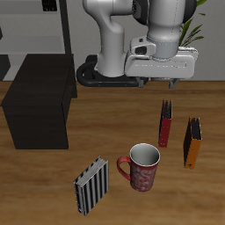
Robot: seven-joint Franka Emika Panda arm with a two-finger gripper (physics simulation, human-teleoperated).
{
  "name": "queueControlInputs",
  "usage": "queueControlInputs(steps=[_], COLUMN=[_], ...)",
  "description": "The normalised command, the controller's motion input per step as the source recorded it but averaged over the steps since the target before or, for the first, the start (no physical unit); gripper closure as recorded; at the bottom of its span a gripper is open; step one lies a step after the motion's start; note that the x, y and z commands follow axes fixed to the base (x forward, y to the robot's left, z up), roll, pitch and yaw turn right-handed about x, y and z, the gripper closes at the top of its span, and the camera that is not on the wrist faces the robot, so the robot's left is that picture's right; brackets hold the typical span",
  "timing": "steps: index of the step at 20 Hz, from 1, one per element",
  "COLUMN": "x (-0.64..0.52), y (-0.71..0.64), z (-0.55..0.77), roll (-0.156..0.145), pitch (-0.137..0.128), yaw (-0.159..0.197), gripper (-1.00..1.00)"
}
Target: Place the orange book upright on top of the shelf and place the red mug on top of the shelf
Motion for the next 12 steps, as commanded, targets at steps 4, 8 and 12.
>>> queueControlInputs(steps=[4,8,12], x=[0.04,0.05,0.03], y=[0.38,0.42,0.5], z=[-0.12,-0.15,-0.15], roll=[0.027,0.029,0.033], pitch=[-0.013,0.019,0.013], yaw=[0.016,-0.006,-0.015], gripper=[-1.0,-1.0,-1.0])
